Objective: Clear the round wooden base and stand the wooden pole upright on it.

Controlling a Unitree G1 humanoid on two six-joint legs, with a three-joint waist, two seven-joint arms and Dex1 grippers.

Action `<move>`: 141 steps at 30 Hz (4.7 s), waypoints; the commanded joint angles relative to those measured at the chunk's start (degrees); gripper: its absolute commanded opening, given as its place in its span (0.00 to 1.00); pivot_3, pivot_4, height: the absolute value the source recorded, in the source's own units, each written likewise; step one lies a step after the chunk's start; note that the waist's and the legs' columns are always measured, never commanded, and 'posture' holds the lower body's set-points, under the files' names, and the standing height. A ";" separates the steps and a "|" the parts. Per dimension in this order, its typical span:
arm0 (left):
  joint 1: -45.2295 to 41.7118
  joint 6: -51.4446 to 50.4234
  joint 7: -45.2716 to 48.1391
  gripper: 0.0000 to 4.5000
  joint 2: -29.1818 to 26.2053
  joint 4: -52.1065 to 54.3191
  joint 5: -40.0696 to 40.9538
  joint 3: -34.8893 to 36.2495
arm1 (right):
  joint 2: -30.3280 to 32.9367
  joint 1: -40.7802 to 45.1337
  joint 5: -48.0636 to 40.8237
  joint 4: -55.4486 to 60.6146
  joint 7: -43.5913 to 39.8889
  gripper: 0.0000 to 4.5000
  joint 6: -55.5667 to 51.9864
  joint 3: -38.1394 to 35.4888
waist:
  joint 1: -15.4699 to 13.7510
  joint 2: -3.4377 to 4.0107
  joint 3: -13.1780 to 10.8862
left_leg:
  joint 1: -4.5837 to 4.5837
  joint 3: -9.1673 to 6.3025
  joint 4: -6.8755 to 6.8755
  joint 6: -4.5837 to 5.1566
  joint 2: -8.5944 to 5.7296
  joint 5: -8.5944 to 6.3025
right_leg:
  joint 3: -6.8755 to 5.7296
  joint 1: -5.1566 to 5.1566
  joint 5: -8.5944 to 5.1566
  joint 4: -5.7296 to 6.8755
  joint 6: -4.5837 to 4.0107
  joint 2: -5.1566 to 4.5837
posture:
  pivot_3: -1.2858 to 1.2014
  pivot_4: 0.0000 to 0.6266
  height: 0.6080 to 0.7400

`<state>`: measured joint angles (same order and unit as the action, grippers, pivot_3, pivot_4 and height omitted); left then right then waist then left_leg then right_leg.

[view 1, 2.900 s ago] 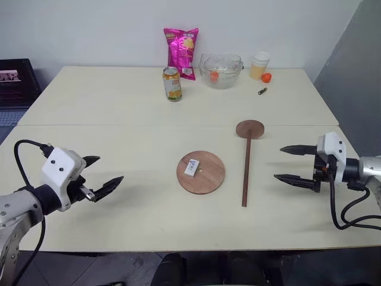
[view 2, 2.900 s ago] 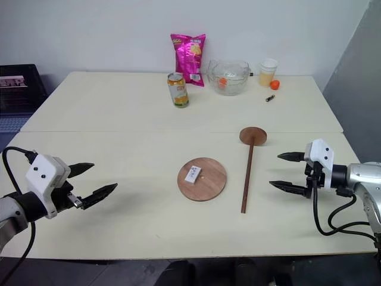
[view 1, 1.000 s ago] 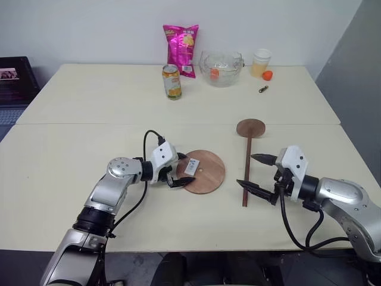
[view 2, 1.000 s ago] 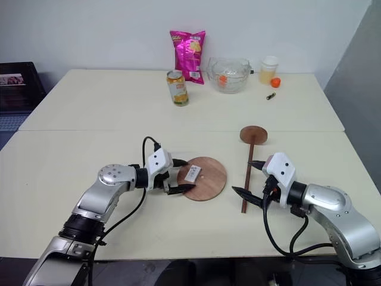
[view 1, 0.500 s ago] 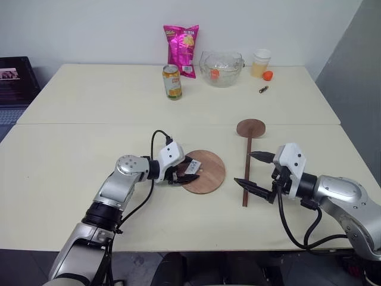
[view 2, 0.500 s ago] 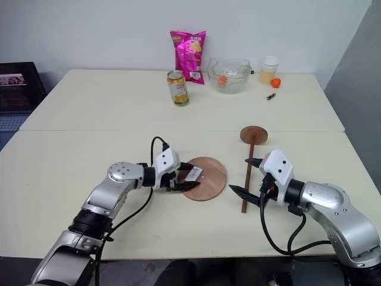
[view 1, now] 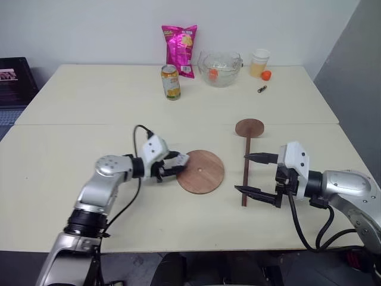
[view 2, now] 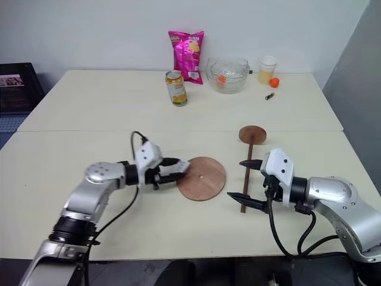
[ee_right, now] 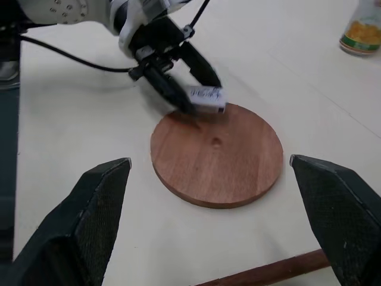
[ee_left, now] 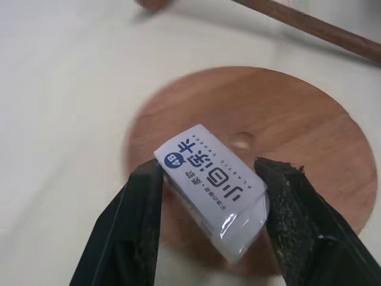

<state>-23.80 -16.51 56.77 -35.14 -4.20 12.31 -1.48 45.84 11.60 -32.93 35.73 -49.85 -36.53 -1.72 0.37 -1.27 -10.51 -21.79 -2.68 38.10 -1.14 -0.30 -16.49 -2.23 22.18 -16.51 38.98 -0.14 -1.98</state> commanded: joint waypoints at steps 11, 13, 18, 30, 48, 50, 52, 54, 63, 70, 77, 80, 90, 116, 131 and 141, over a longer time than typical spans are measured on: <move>5.44 3.18 -28.55 0.11 -3.49 -11.15 -0.45 26.98 | -1.01 11.43 -1.75 -7.01 -9.57 1.00 2.97 4.67 | -0.46 -0.11 0.07 | -0.04 -0.03 0.02 0.00 -0.02 0.00 | -0.03 0.01 0.01 -0.04 0.00 -0.07 | 0.52 0.24 1.00; 7.20 2.36 -28.25 0.11 -2.97 -10.36 1.27 28.36 | -1.20 12.31 -1.64 -7.86 -10.46 1.00 3.42 5.23 | -0.55 -0.13 0.08 | -0.04 -0.01 0.03 -0.01 -0.06 0.00 | -0.03 0.00 0.01 -0.04 0.01 -0.12 | 0.52 0.24 1.00; 10.83 0.92 -27.98 0.11 -3.02 -7.38 3.58 28.72 | -1.05 12.67 -1.27 -8.56 -11.59 1.00 4.13 5.50 | -0.47 -0.16 0.09 | -0.06 -0.02 0.03 -0.02 -0.04 0.01 | -0.03 0.02 0.02 -0.05 0.00 -0.13 | 0.52 0.24 1.00; 16.80 -1.37 -22.72 0.31 -4.72 0.30 5.76 26.11 | -1.74 11.76 0.42 -8.26 -10.31 1.00 4.59 5.48 | -0.39 -0.17 0.10 | -0.04 -0.01 0.02 -0.03 -0.04 0.01 | -0.03 0.01 0.02 -0.03 0.00 -0.14 | 0.52 0.24 1.00; 18.34 -9.32 3.36 0.69 -20.94 34.13 16.40 11.58 | -0.78 19.00 0.73 -12.69 11.68 1.00 -25.46 1.40 | -0.01 -0.06 0.07 | 0.00 0.10 -0.08 -0.01 -0.03 0.00 | 0.07 0.02 0.00 -0.03 -0.06 -0.11 | 0.52 0.24 1.00; 16.24 -9.04 4.54 0.69 -21.04 34.60 16.53 10.00 | -2.40 22.81 1.48 -14.66 15.67 1.00 -33.29 3.03 | 0.07 -0.06 0.06 | -0.01 0.12 -0.10 -0.01 -0.01 0.00 | 0.09 0.06 0.00 -0.01 -0.06 -0.06 | 0.52 0.24 1.00; 14.17 -8.74 5.04 0.69 -20.71 34.74 16.15 8.37 | -4.07 25.99 1.38 -16.51 18.01 1.00 -39.68 3.84 | 0.01 -0.06 0.06 | -0.03 0.11 -0.07 0.00 0.00 0.00 | 0.08 0.08 0.00 0.03 -0.06 -0.04 | 0.52 0.24 1.00; 12.85 -8.19 5.50 0.69 -20.33 34.59 15.26 6.54 | -6.39 29.97 2.20 -19.29 20.42 1.00 -46.20 4.92 | -0.10 -0.06 0.07 | -0.03 0.08 -0.07 0.00 -0.01 0.00 | 0.07 0.07 0.00 0.03 -0.06 -0.04 | 0.52 0.24 1.00; 10.62 -5.83 5.25 0.69 -18.21 34.25 11.94 1.24 | -13.87 39.96 4.65 -36.07 27.46 1.00 -55.97 4.81 | -0.12 -0.06 0.06 | -0.11 0.16 -0.07 0.01 -0.05 0.00 | 0.14 0.12 0.00 -0.03 -0.06 -0.05 | 0.52 0.24 1.00; 8.38 -5.81 3.46 0.69 -14.63 34.45 11.44 -0.80 | -19.05 45.75 6.64 -48.18 30.25 1.00 -55.97 5.55 | 0.15 -0.05 0.07 | -0.08 0.18 -0.07 0.03 -0.02 0.00 | 0.15 0.14 0.01 0.03 -0.06 -0.03 | 0.52 0.24 1.00; 8.94 -6.50 2.75 0.69 -13.76 34.97 12.16 -0.31 | -20.45 47.79 8.35 -54.68 29.53 0.96 -55.87 5.45 | 0.13 -0.05 0.07 | -0.11 0.20 -0.07 0.03 -0.03 0.00 | 0.15 0.14 0.01 -0.01 -0.06 -0.03 | 0.52 0.24 1.00; 9.69 -6.04 2.66 0.70 -13.96 35.04 11.59 -0.29 | -21.31 48.33 8.05 -56.15 29.59 0.86 -55.97 4.80 | 0.15 -0.05 0.06 | -0.10 0.20 -0.08 0.03 -0.03 0.00 | 0.15 0.14 0.01 0.00 -0.06 -0.03 | 0.52 0.24 1.00; 10.17 -5.65 2.42 0.70 -13.88 34.63 11.32 -0.45 | -23.61 50.17 7.62 -60.99 31.79 0.33 -55.97 0.24 | 0.17 -0.05 0.06 | -0.10 0.19 -0.08 0.03 -0.02 0.00 | 0.15 0.14 0.01 0.00 -0.06 -0.02 | 0.52 0.24 1.00; 24.61 -11.47 -0.45 0.70 -14.84 32.83 18.29 18.89 | -34.04 25.10 10.77 -19.22 16.18 0.05 5.56 2.68 | 1.18 0.09 -0.02 | -0.08 0.19 -0.10 0.03 -0.03 -0.01 | 0.21 0.17 0.01 -0.02 0.04 -0.05 | 0.52 0.24 1.00; 27.74 -5.68 2.61 0.70 -13.36 32.01 16.00 14.87 | -44.31 17.64 15.31 -31.11 10.98 0.05 35.41 11.55 | 1.14 0.07 -0.01 | 0.03 0.12 -0.13 -0.01 0.06 0.01 | 0.15 0.11 0.02 0.01 -0.03 0.03 | 0.52 0.24 1.00; 25.62 -6.22 3.68 0.70 -15.28 30.04 14.57 11.99 | -45.21 15.72 17.73 -36.04 10.89 0.05 41.29 13.68 | 1.19 0.07 -0.01 | 0.03 0.11 -0.13 0.00 0.06 0.01 | 0.15 0.12 0.02 0.01 -0.03 0.03 | 0.52 0.24 1.00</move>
<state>2.45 -23.31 60.18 -49.83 25.57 26.41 10.40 1.14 27.63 -15.61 -0.62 -38.71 2.51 11.63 1.56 -1.20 -10.52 -21.76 -2.58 37.97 -1.14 -0.25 -16.48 -2.08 22.30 -16.49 38.99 -0.16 -1.95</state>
